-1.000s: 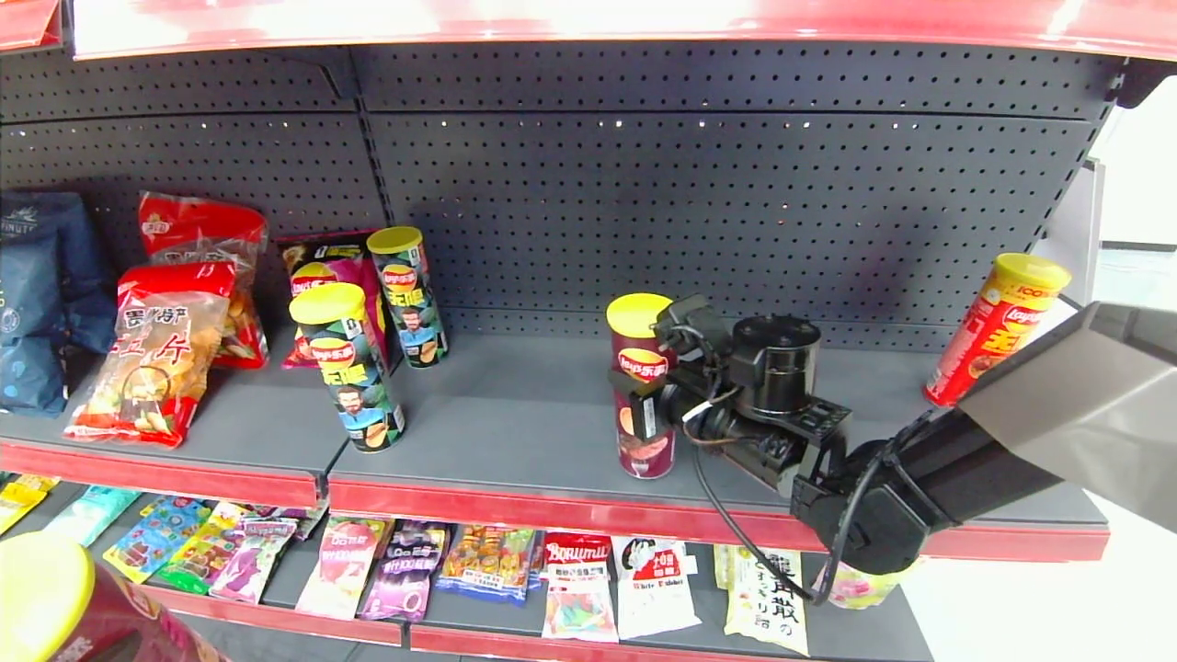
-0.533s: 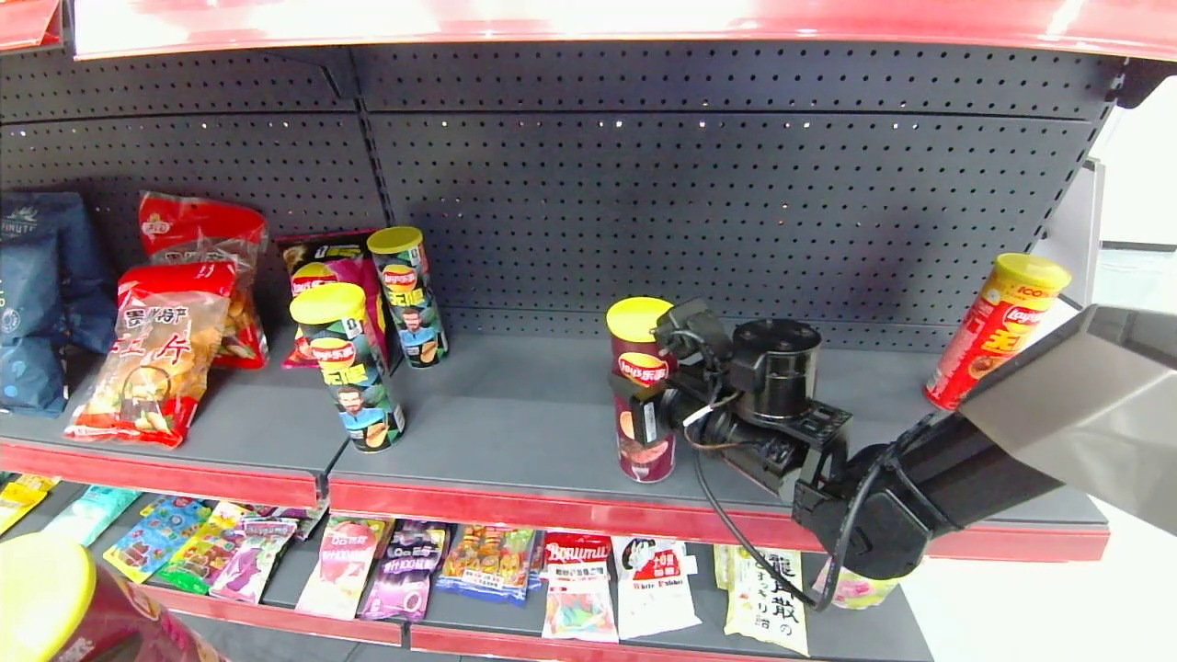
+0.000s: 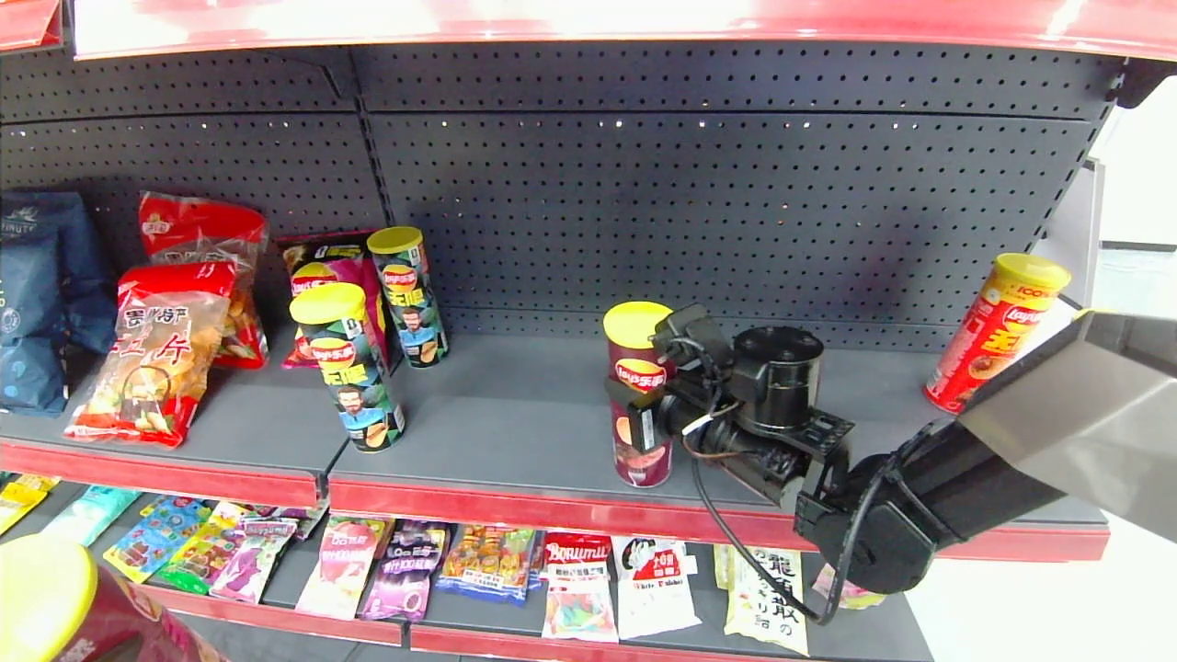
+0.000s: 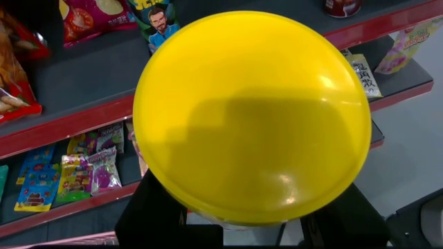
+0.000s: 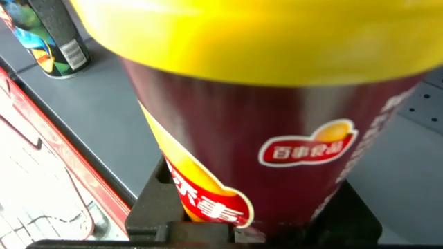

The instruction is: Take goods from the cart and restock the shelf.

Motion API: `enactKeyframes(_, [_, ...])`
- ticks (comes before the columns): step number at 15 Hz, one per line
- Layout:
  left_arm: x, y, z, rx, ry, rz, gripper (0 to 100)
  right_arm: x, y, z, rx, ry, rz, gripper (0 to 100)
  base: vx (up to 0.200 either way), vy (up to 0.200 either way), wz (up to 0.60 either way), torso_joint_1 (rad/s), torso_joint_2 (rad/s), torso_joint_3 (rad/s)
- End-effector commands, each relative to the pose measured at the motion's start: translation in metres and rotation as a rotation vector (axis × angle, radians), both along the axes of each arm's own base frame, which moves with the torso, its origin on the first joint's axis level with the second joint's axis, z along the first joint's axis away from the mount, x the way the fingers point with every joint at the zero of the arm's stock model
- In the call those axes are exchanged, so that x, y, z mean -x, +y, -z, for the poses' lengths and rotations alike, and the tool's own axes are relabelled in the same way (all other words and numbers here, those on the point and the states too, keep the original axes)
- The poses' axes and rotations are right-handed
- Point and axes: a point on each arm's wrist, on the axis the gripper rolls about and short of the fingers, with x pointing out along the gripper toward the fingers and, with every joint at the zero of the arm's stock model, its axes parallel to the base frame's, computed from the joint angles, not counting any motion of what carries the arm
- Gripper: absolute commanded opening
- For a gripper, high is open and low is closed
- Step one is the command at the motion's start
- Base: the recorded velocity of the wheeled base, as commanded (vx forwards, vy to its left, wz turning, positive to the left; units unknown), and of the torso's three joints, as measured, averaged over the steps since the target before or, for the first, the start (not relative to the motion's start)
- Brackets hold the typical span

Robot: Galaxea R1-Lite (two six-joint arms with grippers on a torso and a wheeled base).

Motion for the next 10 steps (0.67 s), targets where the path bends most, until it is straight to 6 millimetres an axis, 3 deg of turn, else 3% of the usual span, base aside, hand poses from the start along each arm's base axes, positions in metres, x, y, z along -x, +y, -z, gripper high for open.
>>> enactKeyframes(1, [0.0002,0.0000,0.0003,-0.001,0.000,0.000,0,0.0015,0.0005,-0.0001,-0.001,-0.002,-0.003,0,0.000,0.000,0.00,0.000,0.00,0.000])
enactKeyframes(10, [-0.0001,0.0000,0.0003,0.000,0.002,0.000,0,0.0086,-0.0024,0.0068,-0.007,-0.002,-0.028,0,0.000,0.000,0.00,0.000,0.00,0.000])
